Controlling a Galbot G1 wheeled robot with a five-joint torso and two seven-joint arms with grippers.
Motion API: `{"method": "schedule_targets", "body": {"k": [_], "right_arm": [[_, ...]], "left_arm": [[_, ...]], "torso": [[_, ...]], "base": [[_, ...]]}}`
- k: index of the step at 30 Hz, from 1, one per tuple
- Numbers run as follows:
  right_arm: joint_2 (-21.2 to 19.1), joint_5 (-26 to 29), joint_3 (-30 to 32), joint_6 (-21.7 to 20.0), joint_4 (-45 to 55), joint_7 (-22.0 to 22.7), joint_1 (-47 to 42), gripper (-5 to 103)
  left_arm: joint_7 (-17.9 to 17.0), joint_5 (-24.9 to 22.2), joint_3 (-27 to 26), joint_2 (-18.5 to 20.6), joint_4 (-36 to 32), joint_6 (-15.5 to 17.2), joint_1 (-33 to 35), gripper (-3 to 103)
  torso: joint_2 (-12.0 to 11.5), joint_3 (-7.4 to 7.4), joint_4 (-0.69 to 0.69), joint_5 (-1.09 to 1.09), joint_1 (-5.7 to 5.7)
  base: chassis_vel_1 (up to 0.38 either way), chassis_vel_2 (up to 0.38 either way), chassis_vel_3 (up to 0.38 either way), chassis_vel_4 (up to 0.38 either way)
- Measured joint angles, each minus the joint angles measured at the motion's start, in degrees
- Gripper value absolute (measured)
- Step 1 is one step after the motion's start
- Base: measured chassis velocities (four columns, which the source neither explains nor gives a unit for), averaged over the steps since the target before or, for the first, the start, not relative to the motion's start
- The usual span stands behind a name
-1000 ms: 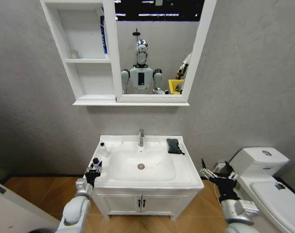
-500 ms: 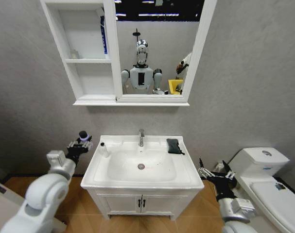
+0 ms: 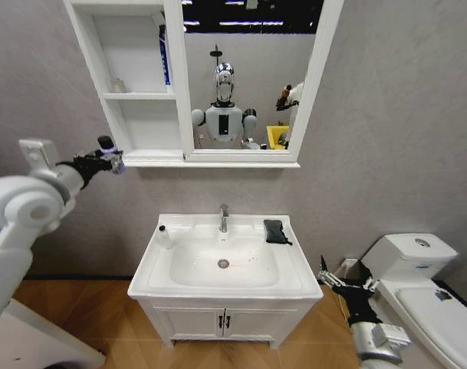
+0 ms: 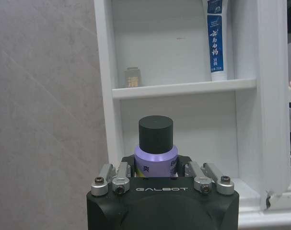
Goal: Move facial cleanser and shampoo from washbasin to cabinet, then wipe washbasin with towel.
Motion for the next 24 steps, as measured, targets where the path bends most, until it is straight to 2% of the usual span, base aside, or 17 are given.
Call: {"method": "schedule_targets", "body": {"k": [2,3,5,6,8,9,11,13,14,17,24], "right_arm": [[0.0,-0.05,0.05,-0.24,0.03,0.0,0.17,100],[0.0,-0.05,0.05,-0.24,0.03,0.0,0.17,100],[0.39,-0.18,0.07,-0.26,-0.06,0.0,0.07,100],[0.39,-0.18,0.07,-0.26,-0.06,0.0,0.07,100],[0.74,-0.16,0.29,-0.07,-0.09,0.0,-0.62,100],[0.74,-0.16,0.29,-0.07,-0.09,0.0,-0.62,100],[0.71,-0.06,0.88,0.54,-0.28,0.0,-1.31,100],[0.81,0.15,1.53,1.32,-0.91,0.01,-1.84,100],[0.81,0.15,1.53,1.32,-0.91,0.01,-1.84,100],[1.15,0.35,2.02,2.78,-2.06,0.05,-2.68,100],[0.99,0.75,2.93,3.29,-2.81,0.09,-2.16,100]], "left_arm": [[0.09,-0.54,5.44,-2.16,4.58,0.03,-6.35,43],[0.09,-0.54,5.44,-2.16,4.58,0.03,-6.35,43],[-0.17,0.04,10.35,-6.13,9.56,0.03,-11.93,43],[-0.17,0.04,10.35,-6.13,9.56,0.03,-11.93,43],[-0.29,2.53,12.44,-10.62,14.57,-0.08,-14.49,43],[-0.29,2.53,12.44,-10.62,14.57,-0.08,-14.49,43],[0.19,5.95,12.97,-14.0,18.7,-0.49,-15.85,43],[2.24,10.46,13.13,-16.74,22.92,-1.21,-17.09,43],[2.24,10.46,13.13,-16.74,22.92,-1.21,-17.09,43],[4.49,14.94,13.18,-19.57,28.29,-1.72,-18.5,43],[5.74,19.05,13.08,-21.4,33.64,-1.83,-18.92,43]], "torso": [[0.0,0.01,0.0,-0.01,0.0],[0.0,0.01,0.0,-0.01,0.0],[0.0,0.0,-0.02,0.01,0.0],[0.0,0.0,-0.02,0.01,0.0],[-0.01,0.01,-0.01,0.0,0.01],[-0.01,0.01,-0.01,0.0,0.01],[-0.01,0.01,-0.01,-0.01,0.01],[-0.01,0.01,-0.01,-0.01,0.02],[-0.01,0.01,-0.01,-0.01,0.02],[0.0,0.0,0.0,0.0,0.01],[-0.01,0.0,0.02,-0.01,0.0]], "base": [[0.0,0.0,0.0,0.0],[0.0,0.0,0.0,0.0],[0.0,0.0,0.0,0.0],[0.0,0.0,0.0,0.0],[0.0,0.0,0.0,0.0],[0.0,0.0,0.0,0.0],[0.0,0.0,0.0,0.0],[0.0,0.0,0.0,0.0],[0.0,0.0,0.0,0.0],[0.0,0.0,0.0,0.0],[0.0,0.0,0.0,0.0]]}}
